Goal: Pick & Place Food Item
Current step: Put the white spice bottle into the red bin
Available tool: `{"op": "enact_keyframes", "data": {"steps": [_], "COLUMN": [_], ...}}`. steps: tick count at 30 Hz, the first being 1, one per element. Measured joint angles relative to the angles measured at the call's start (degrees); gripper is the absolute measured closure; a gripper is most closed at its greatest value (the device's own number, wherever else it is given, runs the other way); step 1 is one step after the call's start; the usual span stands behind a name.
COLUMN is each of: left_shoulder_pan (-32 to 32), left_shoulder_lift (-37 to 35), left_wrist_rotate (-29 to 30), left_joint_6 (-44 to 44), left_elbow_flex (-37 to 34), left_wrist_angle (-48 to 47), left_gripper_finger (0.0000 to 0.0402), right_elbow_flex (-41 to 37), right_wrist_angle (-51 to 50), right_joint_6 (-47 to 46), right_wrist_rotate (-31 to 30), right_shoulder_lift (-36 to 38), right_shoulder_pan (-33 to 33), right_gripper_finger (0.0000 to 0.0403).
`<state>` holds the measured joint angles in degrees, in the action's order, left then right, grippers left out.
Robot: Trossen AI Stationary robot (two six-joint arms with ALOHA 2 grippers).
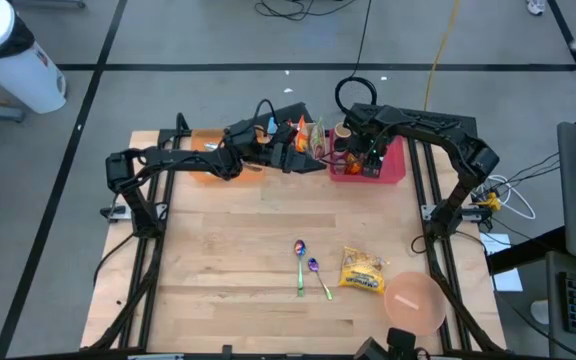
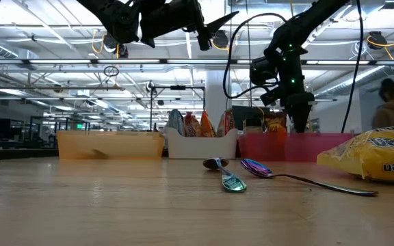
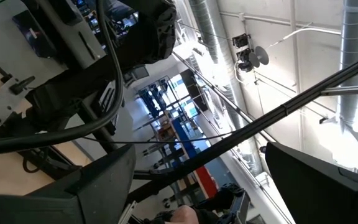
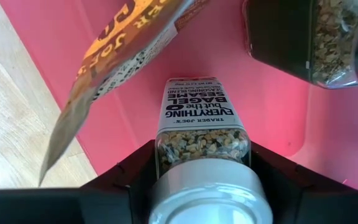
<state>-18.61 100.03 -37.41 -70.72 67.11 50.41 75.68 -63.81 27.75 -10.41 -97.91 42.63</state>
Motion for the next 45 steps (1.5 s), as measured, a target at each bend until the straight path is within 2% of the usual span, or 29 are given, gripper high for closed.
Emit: {"op": "enact_keyframes", "data": {"steps": [11,45], "left_shoulder_pan": [0.0,0.0], "left_shoulder_lift": [0.0,0.02], "left_wrist_rotate": [0.0,0.07], "left_joint_6": [0.13,0.46], "left_elbow_flex": [0.0,0.0], "left_wrist_angle": [0.0,-0.02], "left_gripper_finger": [0.0034,0.0034], "right_elbow_flex": [0.0,0.02], "right_wrist_angle": [0.0,-0.09], "right_joint_6": [0.0,0.01], "right_wrist_rotate": [0.07,0.19], "right_shoulder_lift": [0.0,0.0], "right_shoulder_pan": [0.0,0.02], "right_gripper_finger": [0.0194,0.019]}}
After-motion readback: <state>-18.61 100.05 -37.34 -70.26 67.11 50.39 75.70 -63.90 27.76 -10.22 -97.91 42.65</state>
